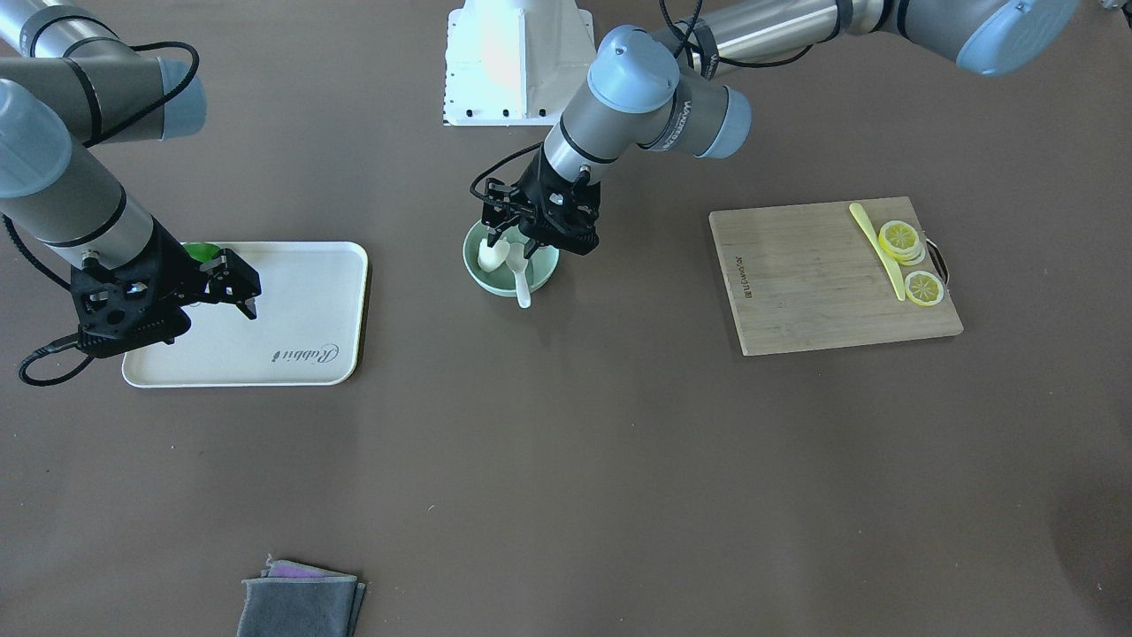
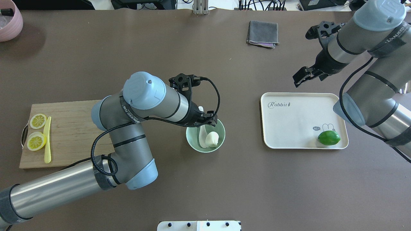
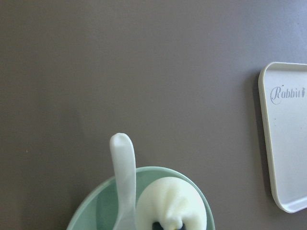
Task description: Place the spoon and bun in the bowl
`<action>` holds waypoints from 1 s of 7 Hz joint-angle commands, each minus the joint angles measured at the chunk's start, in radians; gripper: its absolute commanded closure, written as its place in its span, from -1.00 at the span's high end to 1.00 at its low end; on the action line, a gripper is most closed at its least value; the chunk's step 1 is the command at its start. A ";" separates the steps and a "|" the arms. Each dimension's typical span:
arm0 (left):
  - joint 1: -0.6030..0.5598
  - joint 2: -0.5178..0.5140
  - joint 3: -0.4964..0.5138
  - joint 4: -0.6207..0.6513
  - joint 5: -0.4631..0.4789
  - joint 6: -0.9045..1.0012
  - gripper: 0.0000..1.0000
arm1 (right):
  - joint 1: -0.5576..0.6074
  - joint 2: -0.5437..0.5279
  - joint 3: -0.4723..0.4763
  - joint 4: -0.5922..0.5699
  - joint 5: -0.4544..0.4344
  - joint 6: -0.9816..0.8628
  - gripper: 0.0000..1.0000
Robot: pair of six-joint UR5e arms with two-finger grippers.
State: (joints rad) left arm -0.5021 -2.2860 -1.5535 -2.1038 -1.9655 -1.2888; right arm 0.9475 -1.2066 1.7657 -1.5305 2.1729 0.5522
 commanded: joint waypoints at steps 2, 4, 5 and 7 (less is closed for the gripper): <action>-0.015 0.064 -0.121 0.089 -0.001 0.012 0.96 | 0.011 0.028 0.005 -0.155 0.007 -0.015 1.00; -0.193 0.130 -0.280 0.409 -0.042 0.331 0.96 | 0.098 -0.020 -0.002 -0.183 0.040 -0.168 1.00; -0.299 0.295 -0.366 0.418 -0.055 0.546 0.96 | 0.149 -0.057 0.000 -0.186 0.056 -0.176 1.00; -0.520 0.440 -0.388 0.421 -0.123 0.611 0.96 | 0.265 -0.149 0.000 -0.172 0.100 -0.195 1.00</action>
State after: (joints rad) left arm -0.8917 -1.9422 -1.9176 -1.6950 -2.0420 -0.7364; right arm 1.1463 -1.2924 1.7648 -1.7119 2.2495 0.3715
